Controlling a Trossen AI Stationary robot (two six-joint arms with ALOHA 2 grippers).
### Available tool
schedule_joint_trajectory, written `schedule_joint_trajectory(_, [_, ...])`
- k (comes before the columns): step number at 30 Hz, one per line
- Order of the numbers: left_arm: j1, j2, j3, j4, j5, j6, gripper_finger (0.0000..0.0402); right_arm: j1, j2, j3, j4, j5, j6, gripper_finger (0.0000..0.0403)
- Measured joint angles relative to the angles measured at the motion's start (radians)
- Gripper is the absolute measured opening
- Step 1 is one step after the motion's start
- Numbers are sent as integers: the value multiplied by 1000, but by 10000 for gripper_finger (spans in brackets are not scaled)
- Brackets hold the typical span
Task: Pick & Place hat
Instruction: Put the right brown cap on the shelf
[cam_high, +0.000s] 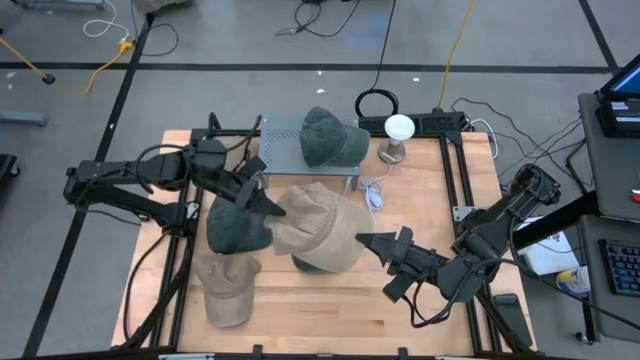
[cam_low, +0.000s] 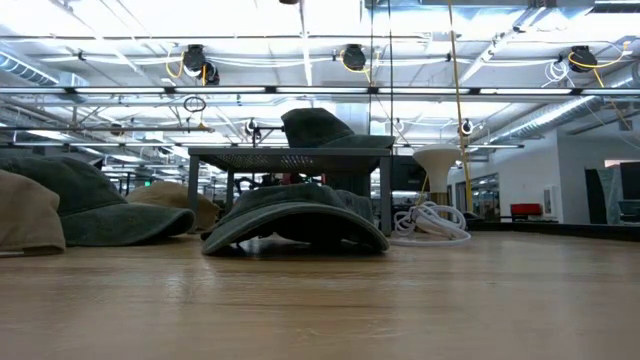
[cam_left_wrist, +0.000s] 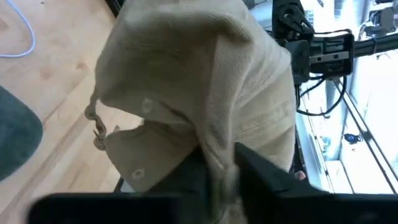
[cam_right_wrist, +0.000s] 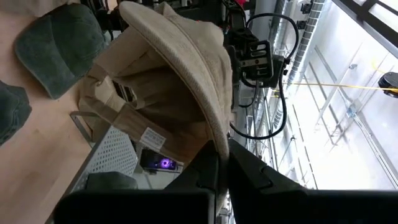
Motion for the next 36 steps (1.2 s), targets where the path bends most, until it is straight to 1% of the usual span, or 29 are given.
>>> schedule_joint_trajectory(1, [0, 0, 0, 4, 1, 5, 34, 0, 0, 0, 0, 0, 0, 7])
schedule_joint_trajectory(2, [0, -1, 0, 9, 1, 11, 22, 0, 0, 0, 0, 0, 0, 7])
schedule_joint_trajectory(3, [0, -3, 0, 18, 2, 16, 20, 0, 0, 0, 0, 0, 0, 7])
schedule_joint_trajectory(5, [1, -9, 0, 65, 3, 19, 28, 0, 0, 0, -4, 0, 19, 8])
schedule_joint_trajectory(7, [5, -10, 0, 142, 14, 21, 34, 0, 0, 0, -15, 2, 54, 8])
schedule_joint_trajectory(9, [10, -9, 0, 231, 34, 23, 27, -2, 0, 0, -22, 2, 76, 13])
schedule_joint_trajectory(10, [12, -9, 0, 273, 39, 26, 19, -2, 0, 0, -28, 2, 77, 18])
schedule_joint_trajectory(12, [17, -10, 0, 325, 53, 30, 19, -2, 0, 0, -31, 5, 61, 32])
schedule_joint_trajectory(14, [28, -10, 0, 338, 65, 26, 19, -2, 0, 0, -30, 6, 62, 48])
schedule_joint_trajectory(16, [40, -13, 0, 339, 71, 34, 19, -2, 0, 0, -29, 14, 105, 64])
schedule_joint_trajectory(19, [66, -25, -1, 345, 77, 62, 19, -2, 0, 0, -30, 68, 227, 87])
schedule_joint_trajectory(22, [105, -37, -1, 345, 91, 84, 19, 5, 0, 0, -30, 147, 357, 106])
schedule_joint_trajectory(24, [134, -51, -1, 336, 108, 100, 19, 14, 0, 0, -30, 209, 434, 115])
schedule_joint_trajectory(26, [165, -57, 0, 342, 117, 114, 19, 20, 0, 0, -29, 246, 510, 120])
schedule_joint_trajectory(29, [209, -70, -1, 341, 128, 138, 19, 25, 0, 0, -29, 230, 632, 122])
schedule_joint_trajectory(32, [244, -73, -1, 342, 124, 173, 19, 11, 0, 0, -15, 179, 748, 120])
schedule_joint_trajectory(36, [271, -75, -1, 344, 65, 230, 19, -55, 0, 0, 104, 108, 986, 117])
